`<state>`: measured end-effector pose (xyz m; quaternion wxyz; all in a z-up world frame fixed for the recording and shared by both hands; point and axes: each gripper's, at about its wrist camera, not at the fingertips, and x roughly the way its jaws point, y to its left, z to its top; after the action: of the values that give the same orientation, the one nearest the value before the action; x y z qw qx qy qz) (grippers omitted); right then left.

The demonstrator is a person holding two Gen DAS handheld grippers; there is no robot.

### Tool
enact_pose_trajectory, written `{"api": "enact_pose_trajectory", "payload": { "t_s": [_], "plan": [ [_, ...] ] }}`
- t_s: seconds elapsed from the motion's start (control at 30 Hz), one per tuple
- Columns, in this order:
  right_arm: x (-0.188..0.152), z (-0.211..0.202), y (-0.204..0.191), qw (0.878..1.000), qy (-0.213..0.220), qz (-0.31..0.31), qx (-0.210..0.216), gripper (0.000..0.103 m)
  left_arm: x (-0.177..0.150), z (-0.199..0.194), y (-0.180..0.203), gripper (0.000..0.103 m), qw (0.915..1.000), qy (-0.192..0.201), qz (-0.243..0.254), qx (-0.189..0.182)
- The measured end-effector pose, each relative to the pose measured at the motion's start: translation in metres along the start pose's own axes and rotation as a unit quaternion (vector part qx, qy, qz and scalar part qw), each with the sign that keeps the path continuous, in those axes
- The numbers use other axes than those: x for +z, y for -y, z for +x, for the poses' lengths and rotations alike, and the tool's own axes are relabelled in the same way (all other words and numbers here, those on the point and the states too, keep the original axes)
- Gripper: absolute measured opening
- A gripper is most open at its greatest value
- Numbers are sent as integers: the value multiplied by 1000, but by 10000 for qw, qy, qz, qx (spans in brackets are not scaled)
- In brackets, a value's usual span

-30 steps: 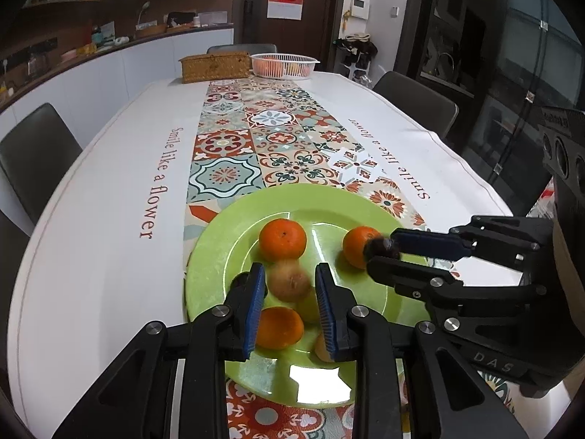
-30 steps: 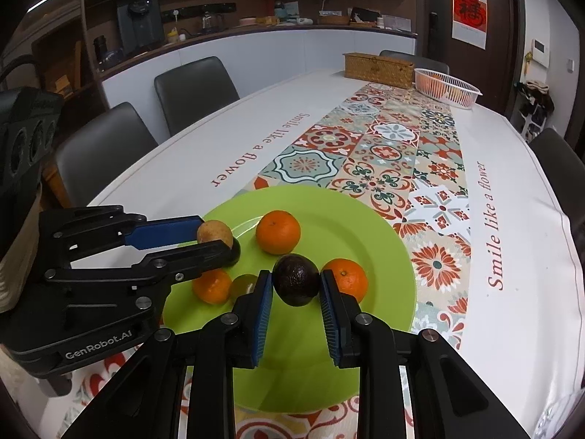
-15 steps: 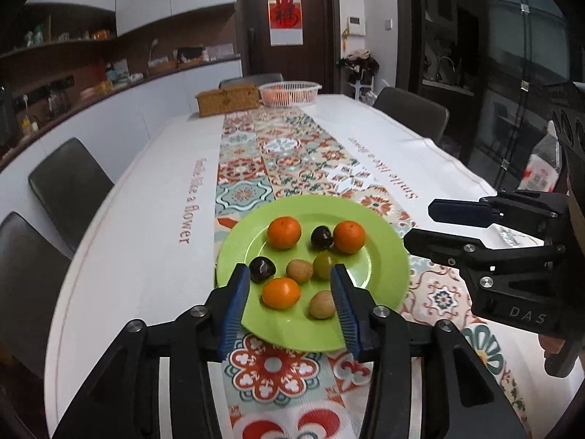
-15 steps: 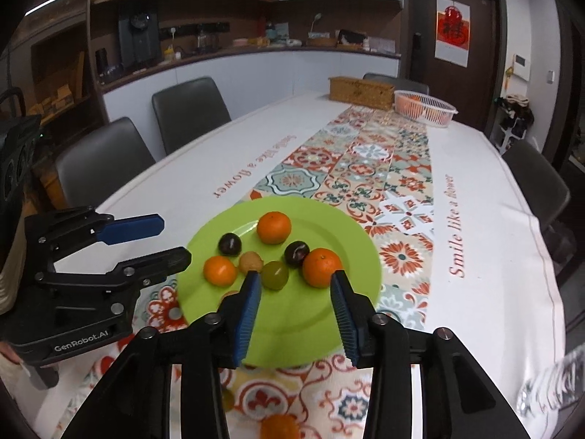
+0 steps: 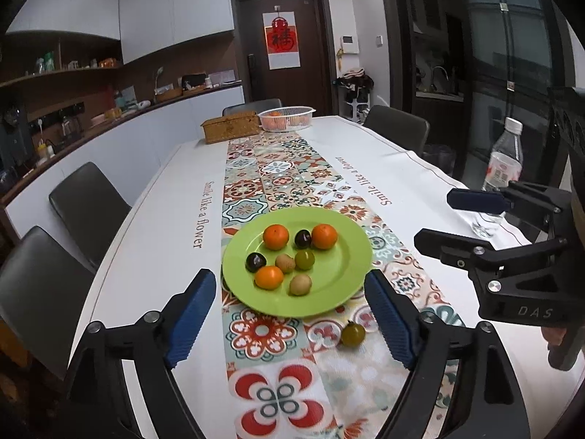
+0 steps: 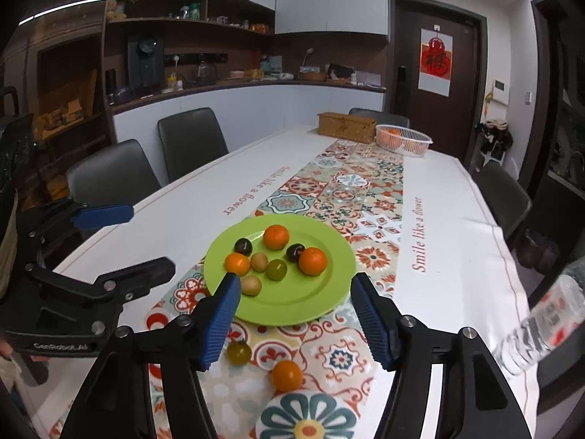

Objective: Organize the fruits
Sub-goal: 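Withdraw both tools from the plate toward the last two fruits, then reach the left tool to the green tomato while the right tool reaches the orange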

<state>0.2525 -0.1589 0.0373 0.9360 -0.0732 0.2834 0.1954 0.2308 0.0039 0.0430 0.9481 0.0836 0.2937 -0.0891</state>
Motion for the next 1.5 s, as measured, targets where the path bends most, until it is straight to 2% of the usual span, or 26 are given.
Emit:
{"api": "enact_pose_trajectory", "payload": {
  "t_s": [0.1,0.3,0.57,0.9,1.07,1.27,1.5],
  "plan": [
    [-5,-10,-1,10000,33,-19,-35,72,-6,-8,6,88,10000,31,57,-34],
    [-19,-19,0,9998,-44,-36,-175,76,-20,-13,14,90,9997,-13,142,-197],
    [-41,-15,-2,9991,-359,-159,-171,76,-36,-10,25,90,9976,11,379,-588],
    [-57,-4,-7,9973,-613,-376,-107,76,-50,7,28,89,9944,-68,619,-852],
    [-65,10,-7,9962,-780,-396,-36,76,-54,21,29,82,9922,-141,760,-979],
    [-73,31,-3,9942,-1013,-343,85,75,-59,48,31,70,9883,-437,819,-1209],
    [-79,54,0,9912,-1263,-321,231,62,-64,75,31,62,9837,-729,752,-1459]
  ]
}}
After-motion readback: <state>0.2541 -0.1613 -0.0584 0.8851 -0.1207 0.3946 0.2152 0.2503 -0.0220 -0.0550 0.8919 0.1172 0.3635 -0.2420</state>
